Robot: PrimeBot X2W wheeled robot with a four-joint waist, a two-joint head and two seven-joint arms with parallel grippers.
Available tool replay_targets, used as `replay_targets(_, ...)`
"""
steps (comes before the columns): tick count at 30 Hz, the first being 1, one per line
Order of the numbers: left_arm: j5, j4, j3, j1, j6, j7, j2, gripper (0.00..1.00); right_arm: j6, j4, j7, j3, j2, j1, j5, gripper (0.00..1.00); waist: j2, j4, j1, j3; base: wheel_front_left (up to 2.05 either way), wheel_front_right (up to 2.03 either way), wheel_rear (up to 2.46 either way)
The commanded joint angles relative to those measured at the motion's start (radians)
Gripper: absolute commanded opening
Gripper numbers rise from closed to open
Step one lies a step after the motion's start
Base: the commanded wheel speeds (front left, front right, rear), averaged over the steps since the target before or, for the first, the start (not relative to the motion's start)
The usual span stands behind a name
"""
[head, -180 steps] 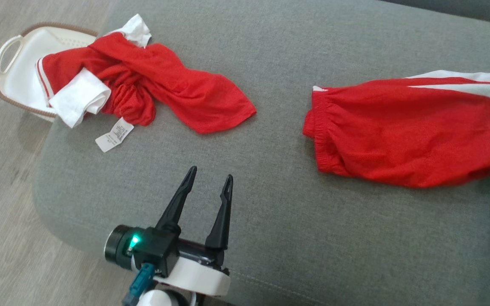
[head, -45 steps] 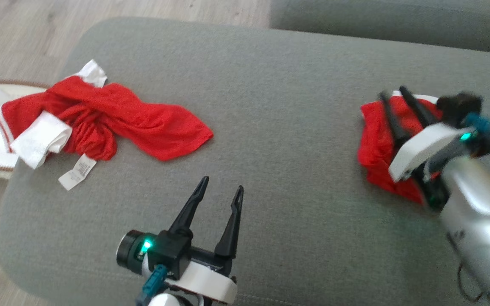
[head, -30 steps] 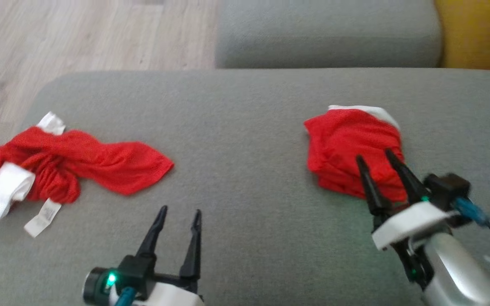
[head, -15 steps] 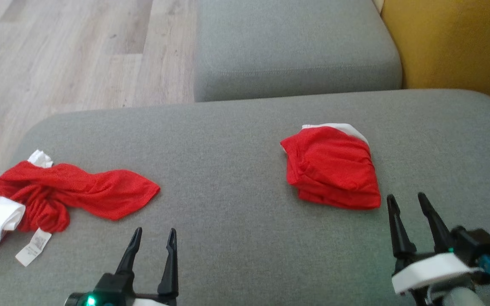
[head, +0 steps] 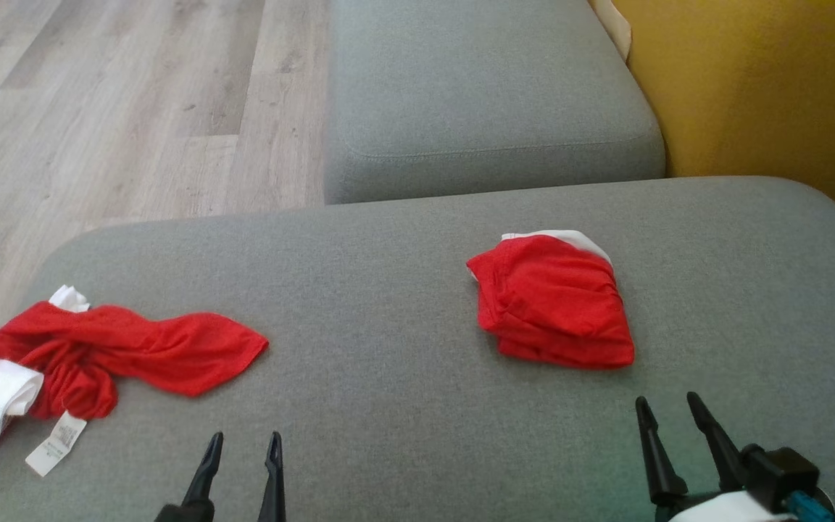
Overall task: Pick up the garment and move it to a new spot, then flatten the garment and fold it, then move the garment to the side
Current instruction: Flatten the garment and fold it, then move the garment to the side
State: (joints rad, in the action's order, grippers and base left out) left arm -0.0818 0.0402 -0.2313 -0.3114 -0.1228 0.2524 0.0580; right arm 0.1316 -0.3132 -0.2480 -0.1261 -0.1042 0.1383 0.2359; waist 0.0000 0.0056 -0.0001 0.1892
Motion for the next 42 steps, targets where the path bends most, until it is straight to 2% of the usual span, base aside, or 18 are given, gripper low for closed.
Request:
replay_targets(1,0.013,-0.029,0.035,0.042,0.005,0.009,-0.006,1.0,-0.001,0.03,-0.014,-0.028,-0.006,-0.035,-0.017,1.0,0.0,-0.003,0.0001,0.001,0.0,0.0,0.0)
replay_targets(16,0.024,-0.013,0.035,0.031,0.006,0.009,-0.007,1.0,-0.001,0.01,-0.014,-0.001,0.001,-0.024,-0.019,1.0,0.0,0.016,0.0001,0.007,0.0,0.0,0.0)
replay_targets(33,0.019,-0.002,0.045,0.016,0.005,0.009,-0.008,1.0,-0.001,-0.013,-0.014,-0.014,0.0,-0.008,-0.003,1.0,0.0,0.03,0.0001,0.021,0.0,0.0,0.0)
replay_targets(42,0.012,-0.005,0.036,0.034,0.003,0.009,-0.008,1.0,-0.001,-0.003,-0.014,0.002,-0.021,-0.022,-0.005,1.0,0.0,0.035,0.0001,-0.031,0.0,0.0,0.0)
